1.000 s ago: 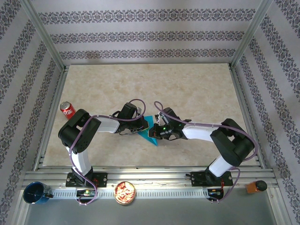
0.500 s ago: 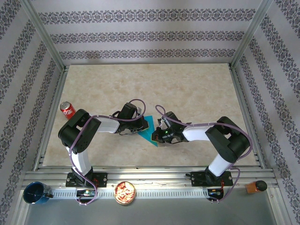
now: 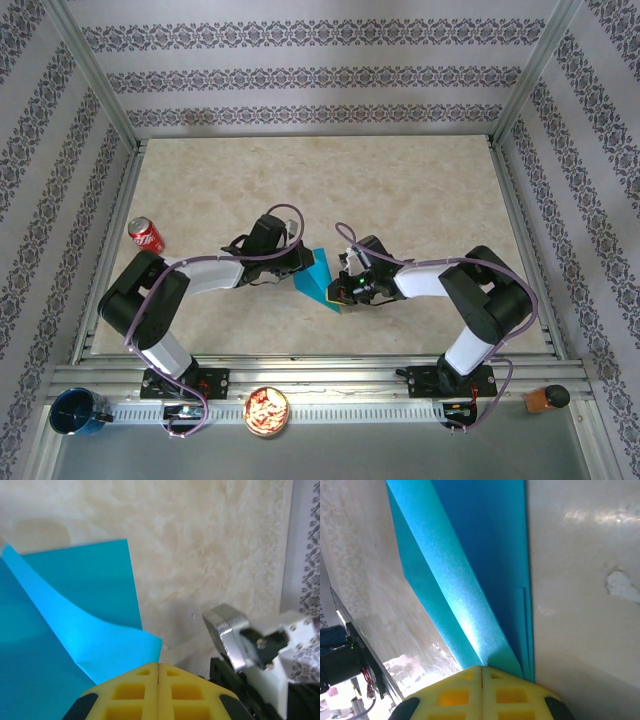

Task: Fold a paper plane with a square sheet of paper (pick it up from the middle)
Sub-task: Fourth fold the wing at the center of the table.

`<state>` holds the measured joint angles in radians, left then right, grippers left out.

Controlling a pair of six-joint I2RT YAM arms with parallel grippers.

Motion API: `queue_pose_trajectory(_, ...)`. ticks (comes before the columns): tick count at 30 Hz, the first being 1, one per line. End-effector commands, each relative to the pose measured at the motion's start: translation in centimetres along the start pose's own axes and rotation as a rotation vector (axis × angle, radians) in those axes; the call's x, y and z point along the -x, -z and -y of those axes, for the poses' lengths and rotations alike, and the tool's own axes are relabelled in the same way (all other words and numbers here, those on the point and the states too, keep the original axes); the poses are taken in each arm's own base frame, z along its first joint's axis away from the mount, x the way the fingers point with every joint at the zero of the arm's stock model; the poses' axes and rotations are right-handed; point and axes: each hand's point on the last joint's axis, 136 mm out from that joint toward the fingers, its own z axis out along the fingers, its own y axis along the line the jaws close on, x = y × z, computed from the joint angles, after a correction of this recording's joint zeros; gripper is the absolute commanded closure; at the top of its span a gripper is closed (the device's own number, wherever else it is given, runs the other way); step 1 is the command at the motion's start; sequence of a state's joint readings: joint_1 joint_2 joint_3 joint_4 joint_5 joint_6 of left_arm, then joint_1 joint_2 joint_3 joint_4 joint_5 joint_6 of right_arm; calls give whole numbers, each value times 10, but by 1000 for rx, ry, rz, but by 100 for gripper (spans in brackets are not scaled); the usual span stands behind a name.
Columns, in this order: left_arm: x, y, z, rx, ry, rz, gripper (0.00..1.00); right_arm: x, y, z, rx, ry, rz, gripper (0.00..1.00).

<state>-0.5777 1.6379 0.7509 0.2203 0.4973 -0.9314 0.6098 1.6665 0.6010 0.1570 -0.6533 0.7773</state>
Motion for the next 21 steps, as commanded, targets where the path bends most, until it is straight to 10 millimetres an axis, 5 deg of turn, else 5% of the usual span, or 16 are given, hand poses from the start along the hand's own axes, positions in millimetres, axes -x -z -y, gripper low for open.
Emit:
queue_pose_trajectory(1,-37,-10,-8,35,-15,-105,98,-18,-4,31,-88,-52,-72,97)
queue_pose_trajectory(14,-45,-31,-22,61,1,-126,98,-19,-3,35,-91,-70,-72,97)
queue_pose_trajectory(21,-36,-29,-49,169,45,-87,98,-23,-4,42,-109,-79,-88,100)
